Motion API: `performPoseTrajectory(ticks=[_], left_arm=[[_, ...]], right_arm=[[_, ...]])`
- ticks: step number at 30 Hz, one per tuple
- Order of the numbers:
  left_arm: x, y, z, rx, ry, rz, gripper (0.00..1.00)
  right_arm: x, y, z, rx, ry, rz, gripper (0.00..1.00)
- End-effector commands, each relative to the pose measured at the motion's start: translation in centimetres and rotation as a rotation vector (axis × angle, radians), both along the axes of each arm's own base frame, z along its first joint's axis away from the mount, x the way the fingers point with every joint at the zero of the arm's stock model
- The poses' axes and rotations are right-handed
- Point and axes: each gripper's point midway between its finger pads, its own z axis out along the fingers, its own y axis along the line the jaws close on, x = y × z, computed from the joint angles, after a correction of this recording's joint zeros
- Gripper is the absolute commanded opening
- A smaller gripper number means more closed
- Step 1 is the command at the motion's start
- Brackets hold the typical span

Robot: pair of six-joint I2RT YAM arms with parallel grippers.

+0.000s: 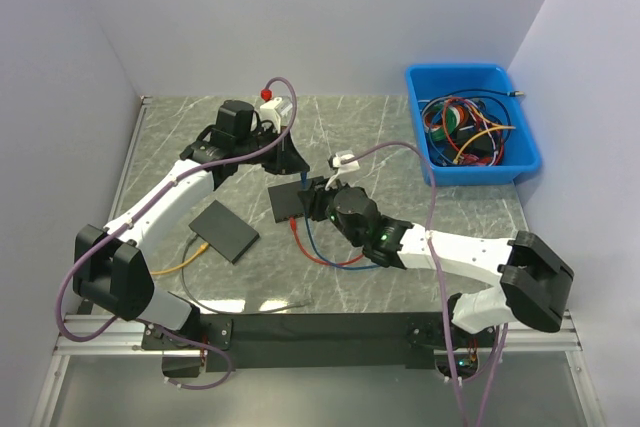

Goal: Insert the plug into the switch port

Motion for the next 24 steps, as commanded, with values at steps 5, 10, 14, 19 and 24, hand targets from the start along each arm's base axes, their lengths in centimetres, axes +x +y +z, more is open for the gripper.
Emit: performPoseTrajectory(ticks=[5,10,14,19,24], left_arm=[[-0.1,-0.1,1.7,-0.018,-0.065,-0.012,0.01],[-0.1,-0.1,1.7,-0.018,-0.063,-0.012,0.01],[-0.2,-0.1,1.6,-0.017,-0.06,-0.014,0.01],[-0.2,-0.1,1.8,-0.019,-0.064,-0.012,0.01],[-0.2,-0.1,1.7,-0.018,-0.061,-0.012,0.01]], right_arm=[[0.8,-0.9,5.9,0.124,-0.074,-0.02,0.41],[1.3,-0.9,6.3,0.136,-0.068,-0.02,0.36],[1.8,-0.6,6.0,0.136,-0.058,-0.019,0.36],[2.0,-0.2,5.9,0.135,-0.052,-0.009,0.35],[2.1,0.2,5.9,0.131,-0.047,-0.003,0.35]])
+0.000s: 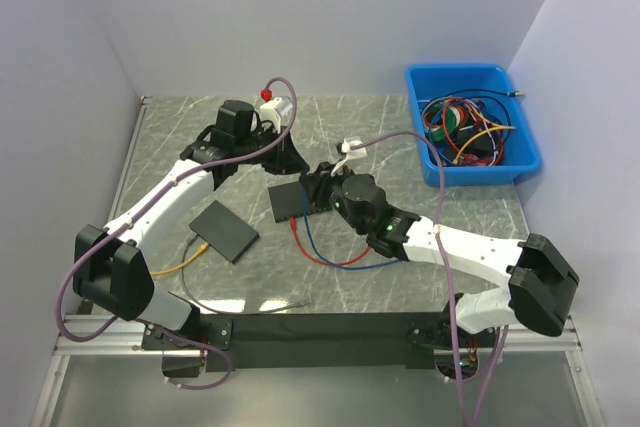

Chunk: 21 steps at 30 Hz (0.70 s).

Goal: Insert the plug into the switch port

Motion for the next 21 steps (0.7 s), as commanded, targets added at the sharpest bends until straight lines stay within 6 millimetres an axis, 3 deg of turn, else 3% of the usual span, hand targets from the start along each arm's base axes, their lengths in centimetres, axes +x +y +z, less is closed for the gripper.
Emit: performPoseTrajectory(ticks=[1,21], left_arm=[[-0.2,-0.1,1.8,-0.018,-0.063,-0.012,0.0],[-0.1,0.0,1.6,-0.013,-0.057,-0.008,0.0]], right_arm=[[0.7,0.7,2.2,0.046,-0.027,0.0,0.35],[1.3,1.0,0.9,0.026,-0.001,-0.015,0.34]])
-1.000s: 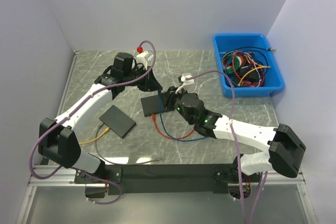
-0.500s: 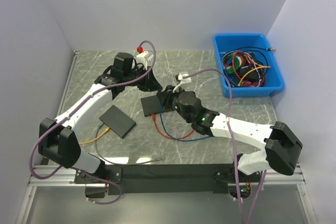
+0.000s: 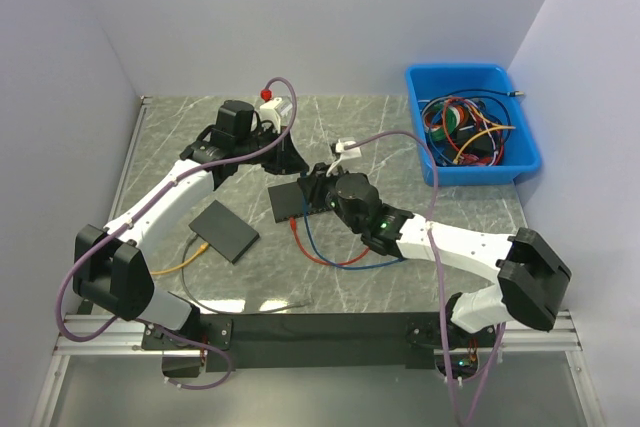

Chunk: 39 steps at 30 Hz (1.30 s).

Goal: Insert the plug into the switch port

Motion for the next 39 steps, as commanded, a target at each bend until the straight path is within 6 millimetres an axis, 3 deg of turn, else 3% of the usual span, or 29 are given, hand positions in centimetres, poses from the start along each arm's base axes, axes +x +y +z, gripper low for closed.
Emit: performPoseTrajectory(ticks=[1,9,19,21,25,26,28,35,39], left_arm=[[-0.2,-0.1,1.7,-0.017,-0.059,-0.014,0.01],[-0.1,0.0,1.6,-0.012,-0.058,-0.007,0.01],[0.8,0.4,0.7,0.028,-0.039,0.04,0.0],[1.5,0.9,-0.2,0.066,-0.023,0.082,0.02],[2.7,1.6,-2.1,0.132,0.019,0.142,0.18],[3.0,1.8,-2.6,0.145,0.028,0.157,0.27],[3.7,2.5,-3.4,0.18,0.039,0.204,0.35],[6.6,6.5,-5.2,0.227,0.109,0.389,0.41],[7.8,8.5,-6.4,0.277,0.132,0.483,0.41]], right_arm=[[0.8,0.3,2.1,0.05,-0.023,-0.019,0.34],[0.9,0.4,2.3,0.05,-0.028,-0.017,0.27],[0.3,-0.6,3.6,0.088,-0.052,-0.028,0.03],[0.2,-0.6,3.9,0.091,-0.053,-0.02,0.0],[-0.4,-1.1,3.8,0.086,-0.044,-0.011,0.0],[-0.6,-1.3,3.5,0.078,-0.033,-0.012,0.0],[-1.1,-2.1,2.6,0.068,-0.016,-0.018,0.0],[-3.4,-6.9,-4.9,-0.109,0.146,-0.097,0.0],[-4.8,-8.2,-8.6,-0.193,0.24,-0.104,0.0]])
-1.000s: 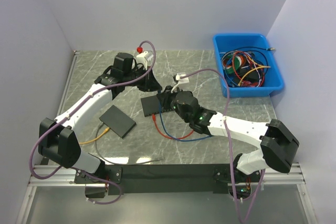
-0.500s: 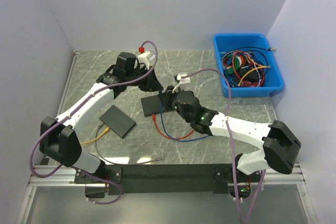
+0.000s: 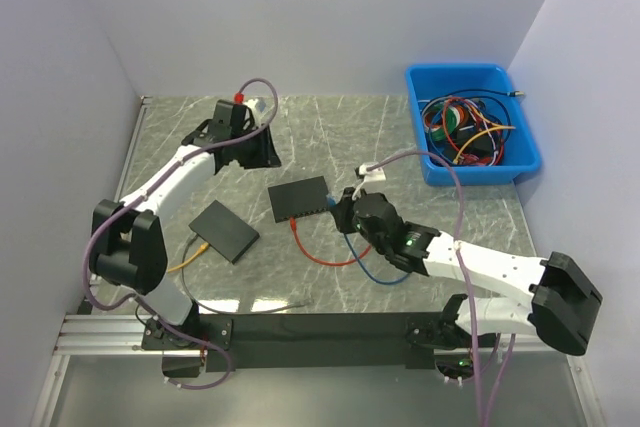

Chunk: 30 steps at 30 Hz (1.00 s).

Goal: Insert the plug into the switch port

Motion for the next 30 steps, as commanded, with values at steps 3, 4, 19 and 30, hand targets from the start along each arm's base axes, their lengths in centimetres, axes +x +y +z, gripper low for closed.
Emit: performPoseTrajectory(ticks=[3,4,19,30], left_arm=[[2.6,2.7,-0.5,0.102,-0.011,0.146,0.41],[2.9,2.9,-1.2,0.115,0.003,0.154,0.41],[6.6,3.3,-7.7,0.231,0.133,0.21,0.36],[5.5,3.6,-11.0,0.27,0.263,0.217,0.33]], right_arm=[[-1.5,-1.6,-5.0,-0.1,0.135,-0.023,0.0],[-1.7,-1.4,-6.3,-0.123,0.167,-0.01,0.0],[0.0,2.7,-12.0,-0.287,0.274,0.04,0.0],[2.6,5.0,-11.5,-0.325,0.243,0.034,0.0]])
